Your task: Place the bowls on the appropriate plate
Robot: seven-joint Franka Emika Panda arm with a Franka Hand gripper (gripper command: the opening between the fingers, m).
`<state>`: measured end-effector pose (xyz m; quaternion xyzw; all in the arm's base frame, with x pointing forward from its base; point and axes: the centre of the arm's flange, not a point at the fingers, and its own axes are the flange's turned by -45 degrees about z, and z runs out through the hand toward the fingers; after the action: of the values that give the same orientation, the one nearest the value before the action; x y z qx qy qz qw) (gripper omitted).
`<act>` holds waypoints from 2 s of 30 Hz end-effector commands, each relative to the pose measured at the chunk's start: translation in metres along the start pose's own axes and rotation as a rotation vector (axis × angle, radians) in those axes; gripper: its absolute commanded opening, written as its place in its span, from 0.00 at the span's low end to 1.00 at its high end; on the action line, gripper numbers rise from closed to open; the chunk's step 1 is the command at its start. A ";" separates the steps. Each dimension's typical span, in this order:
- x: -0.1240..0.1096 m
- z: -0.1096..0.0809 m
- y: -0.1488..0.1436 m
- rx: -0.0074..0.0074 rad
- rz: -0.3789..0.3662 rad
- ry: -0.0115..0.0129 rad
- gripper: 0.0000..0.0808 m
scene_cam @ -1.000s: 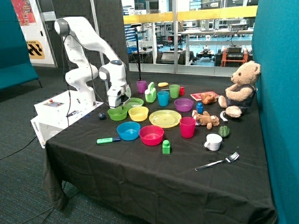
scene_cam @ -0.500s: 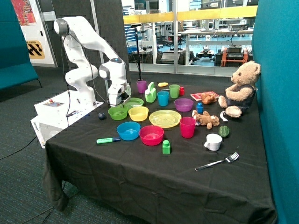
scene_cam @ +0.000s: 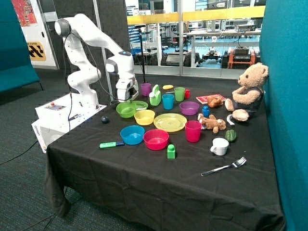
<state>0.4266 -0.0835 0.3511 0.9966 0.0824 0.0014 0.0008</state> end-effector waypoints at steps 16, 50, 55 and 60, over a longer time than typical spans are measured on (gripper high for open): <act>0.004 -0.014 -0.091 0.0020 -0.202 -0.0025 0.00; -0.033 0.019 -0.139 0.0022 -0.325 -0.0024 0.00; -0.037 0.025 -0.136 0.0021 -0.312 -0.0024 0.00; -0.038 0.028 -0.133 0.0021 -0.304 -0.0024 0.00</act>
<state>0.3720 0.0456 0.3319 0.9715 0.2370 -0.0001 0.0004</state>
